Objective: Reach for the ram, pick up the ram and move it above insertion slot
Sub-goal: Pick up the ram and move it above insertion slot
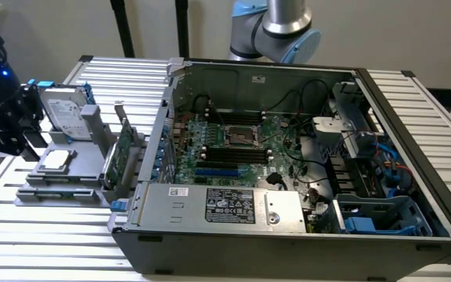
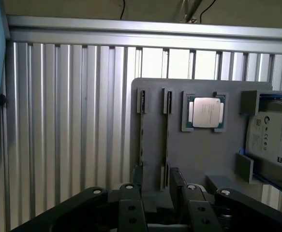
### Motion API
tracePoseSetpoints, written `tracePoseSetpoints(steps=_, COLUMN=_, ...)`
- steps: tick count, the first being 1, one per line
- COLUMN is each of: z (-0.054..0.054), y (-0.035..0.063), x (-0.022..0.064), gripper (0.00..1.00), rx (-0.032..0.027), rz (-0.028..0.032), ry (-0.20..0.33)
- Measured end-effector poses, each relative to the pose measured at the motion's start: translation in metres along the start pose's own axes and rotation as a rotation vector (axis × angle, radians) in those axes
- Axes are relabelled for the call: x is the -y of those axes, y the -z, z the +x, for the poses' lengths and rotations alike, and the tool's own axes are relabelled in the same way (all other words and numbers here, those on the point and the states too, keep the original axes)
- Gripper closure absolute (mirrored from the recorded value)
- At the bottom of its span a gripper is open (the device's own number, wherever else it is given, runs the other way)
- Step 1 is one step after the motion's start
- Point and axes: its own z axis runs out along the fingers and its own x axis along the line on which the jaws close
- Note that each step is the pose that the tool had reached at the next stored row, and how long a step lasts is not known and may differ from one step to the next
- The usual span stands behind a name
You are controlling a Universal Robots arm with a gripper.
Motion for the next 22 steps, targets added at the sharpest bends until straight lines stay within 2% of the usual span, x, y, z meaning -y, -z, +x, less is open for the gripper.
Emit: tracePoseSetpoints(steps=22, z=0.001, y=-0.0401, x=-0.0007, gripper=0.64, rx=-0.0001, rz=-0.0001, ry=0.0)
